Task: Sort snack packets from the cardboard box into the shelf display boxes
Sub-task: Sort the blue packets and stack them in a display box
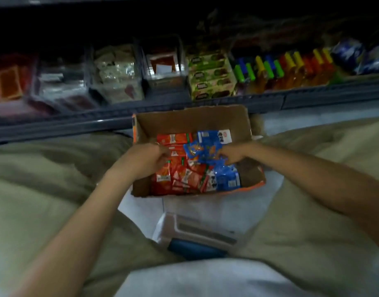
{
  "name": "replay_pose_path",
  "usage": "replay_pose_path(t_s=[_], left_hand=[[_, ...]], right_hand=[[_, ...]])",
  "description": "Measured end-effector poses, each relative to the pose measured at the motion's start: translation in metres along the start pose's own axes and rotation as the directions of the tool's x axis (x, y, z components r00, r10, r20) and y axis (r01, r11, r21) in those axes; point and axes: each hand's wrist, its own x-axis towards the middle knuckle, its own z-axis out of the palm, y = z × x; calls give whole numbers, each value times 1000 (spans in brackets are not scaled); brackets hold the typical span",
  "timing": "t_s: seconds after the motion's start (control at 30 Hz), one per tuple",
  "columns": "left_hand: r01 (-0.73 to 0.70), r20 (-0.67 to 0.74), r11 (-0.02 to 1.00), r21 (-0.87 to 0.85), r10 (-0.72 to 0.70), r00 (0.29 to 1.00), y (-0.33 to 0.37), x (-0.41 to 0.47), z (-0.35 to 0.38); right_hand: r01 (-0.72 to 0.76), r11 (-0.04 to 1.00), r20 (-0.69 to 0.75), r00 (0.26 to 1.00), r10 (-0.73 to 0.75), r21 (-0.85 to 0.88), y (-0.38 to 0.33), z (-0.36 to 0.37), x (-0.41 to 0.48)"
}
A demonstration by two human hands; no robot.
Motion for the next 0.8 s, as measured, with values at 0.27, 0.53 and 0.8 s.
replay_pose_path(t_s=[0.27,0.53,0.8], left_hand=[[6,-17,999,33,-6,1000,-19,3,16],[-53,70,998,17,52,996,-8,17,28],[-31,170,996,-81,44,985,3,19,30]], right_hand=[[-220,965,-71,975,212,-140,21,53,37],[-165,977,108,978,181,-138,3,80,62],[-170,985,62,983,171,-24,12,72,58]])
